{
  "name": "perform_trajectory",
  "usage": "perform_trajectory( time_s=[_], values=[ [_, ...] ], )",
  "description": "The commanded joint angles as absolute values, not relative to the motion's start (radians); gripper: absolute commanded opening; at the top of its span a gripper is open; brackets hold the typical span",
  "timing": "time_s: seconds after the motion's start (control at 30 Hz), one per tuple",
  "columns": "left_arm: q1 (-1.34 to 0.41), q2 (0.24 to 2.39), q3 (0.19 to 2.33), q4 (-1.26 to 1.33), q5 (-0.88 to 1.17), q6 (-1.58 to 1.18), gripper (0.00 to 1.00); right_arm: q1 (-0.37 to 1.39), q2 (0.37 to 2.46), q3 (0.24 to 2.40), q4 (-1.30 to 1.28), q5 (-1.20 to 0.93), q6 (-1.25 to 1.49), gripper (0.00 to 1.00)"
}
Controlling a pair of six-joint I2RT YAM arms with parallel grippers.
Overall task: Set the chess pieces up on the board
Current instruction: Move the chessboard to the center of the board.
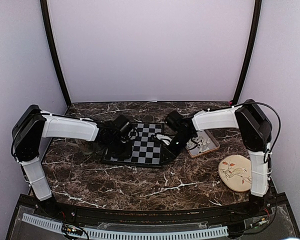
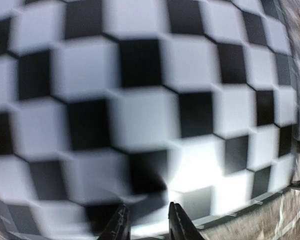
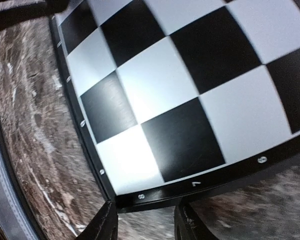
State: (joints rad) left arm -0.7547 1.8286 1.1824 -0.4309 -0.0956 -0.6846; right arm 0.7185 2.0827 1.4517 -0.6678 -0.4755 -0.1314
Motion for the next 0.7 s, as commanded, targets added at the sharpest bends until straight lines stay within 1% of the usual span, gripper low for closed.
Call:
perform_trajectory(
  time_s=[0.0,0.1,0.23,0.3,0.37,0.4,0.43,0.5,0.57,0.67],
  values=[
    [-0.838,1.719,1.084,-0.438,-0.021,-0.736,0.28,0.783,2.043,1.39,-0.663,-0.549,-0.178,0.39],
    [-0.88,1.691,1.044,-0.45,-0.029,-0.764,0.28,0.791,2.015,1.344,-0.661,-0.547,-0.189,0.38],
    [-0.938,1.63,1.028,-0.475,-0.116,-0.763,0.27,0.793,1.967,1.307,-0.653,-0.506,-0.199,0.38],
    [-0.942,1.604,1.034,-0.499,-0.166,-0.757,0.29,0.792,1.936,1.309,-0.664,-0.491,-0.212,0.38],
    [-0.941,1.595,1.053,-0.521,-0.229,-0.727,0.35,0.791,1.905,1.31,-0.67,-0.486,-0.226,0.38],
    [-0.938,1.6,1.078,-0.537,-0.264,-0.71,0.4,0.79,1.887,1.31,-0.67,-0.488,-0.234,0.38],
    [-0.93,1.611,1.101,-0.554,-0.292,-0.694,0.49,0.792,1.867,1.309,-0.67,-0.492,-0.245,0.38],
    [-0.894,1.655,1.152,-0.579,-0.317,-0.669,0.6,0.791,1.822,1.303,-0.669,-0.494,-0.273,0.4],
    [-0.842,1.696,1.205,-0.582,-0.306,-0.638,0.65,0.787,1.768,1.288,-0.663,-0.49,-0.305,0.43],
    [-0.764,1.748,1.267,-0.544,-0.29,-0.582,0.69,0.748,1.66,1.237,-0.613,-0.52,-0.359,0.5]
  ],
)
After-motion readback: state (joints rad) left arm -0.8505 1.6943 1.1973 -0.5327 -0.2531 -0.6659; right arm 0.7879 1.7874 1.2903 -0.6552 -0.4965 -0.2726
